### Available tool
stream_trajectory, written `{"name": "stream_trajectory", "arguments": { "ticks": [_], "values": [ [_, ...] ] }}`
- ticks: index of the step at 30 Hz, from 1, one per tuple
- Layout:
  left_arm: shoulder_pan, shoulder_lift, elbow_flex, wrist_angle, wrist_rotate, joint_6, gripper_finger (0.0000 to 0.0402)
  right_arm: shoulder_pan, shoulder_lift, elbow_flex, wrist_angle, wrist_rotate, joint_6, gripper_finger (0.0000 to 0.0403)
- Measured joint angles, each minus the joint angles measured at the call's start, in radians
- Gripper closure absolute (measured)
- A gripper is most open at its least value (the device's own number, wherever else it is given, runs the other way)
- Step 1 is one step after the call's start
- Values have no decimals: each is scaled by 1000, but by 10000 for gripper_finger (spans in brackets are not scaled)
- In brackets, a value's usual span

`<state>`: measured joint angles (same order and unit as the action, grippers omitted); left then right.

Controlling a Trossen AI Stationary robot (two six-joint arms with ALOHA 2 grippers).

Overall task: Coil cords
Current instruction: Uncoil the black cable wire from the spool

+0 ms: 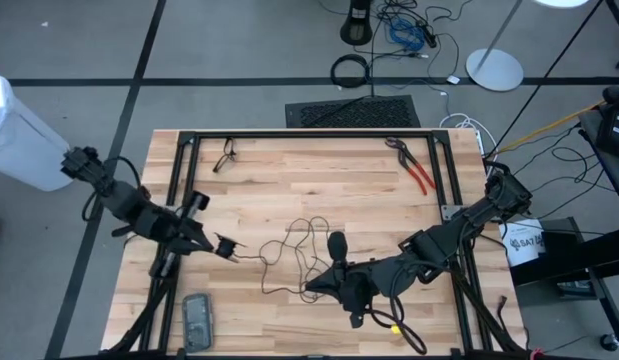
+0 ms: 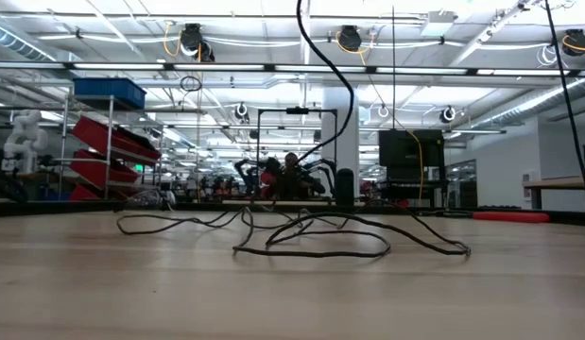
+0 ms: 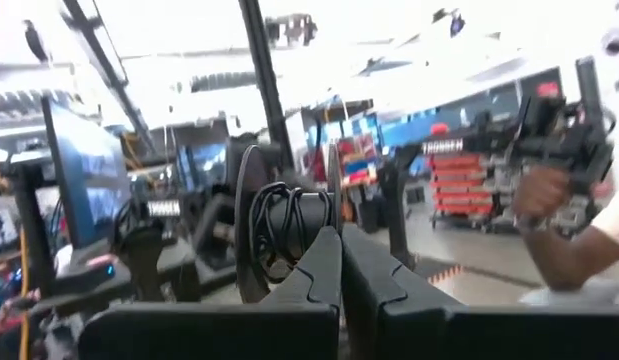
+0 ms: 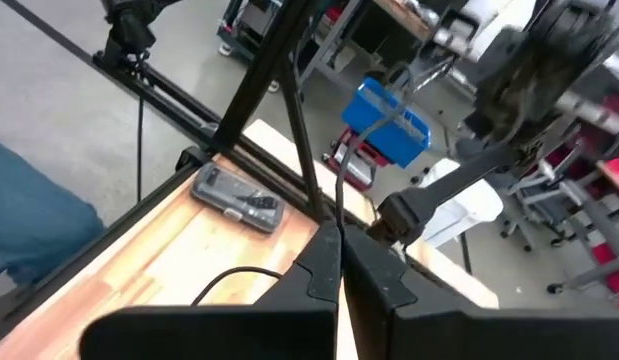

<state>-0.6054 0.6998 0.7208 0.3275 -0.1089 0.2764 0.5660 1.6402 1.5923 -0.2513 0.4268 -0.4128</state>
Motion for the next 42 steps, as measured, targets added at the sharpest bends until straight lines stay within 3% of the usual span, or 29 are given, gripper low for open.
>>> {"name": "stream_trajectory", "arguments": {
  "ticks": [8,17,27,38,42],
  "values": [
    [-35,17,0,114,77,5,401,-51,0,0,-162,-13,143,403],
    [-46,20,0,118,78,48,401,-138,0,0,-345,-13,345,403],
    [-46,28,0,92,77,44,401,-154,0,-1,-297,-13,385,365],
    [-43,100,0,79,-13,45,401,-152,0,-1,-78,-16,238,292],
    [-42,113,0,82,-13,47,401,-153,14,-1,6,-107,225,280]
  ]
}}
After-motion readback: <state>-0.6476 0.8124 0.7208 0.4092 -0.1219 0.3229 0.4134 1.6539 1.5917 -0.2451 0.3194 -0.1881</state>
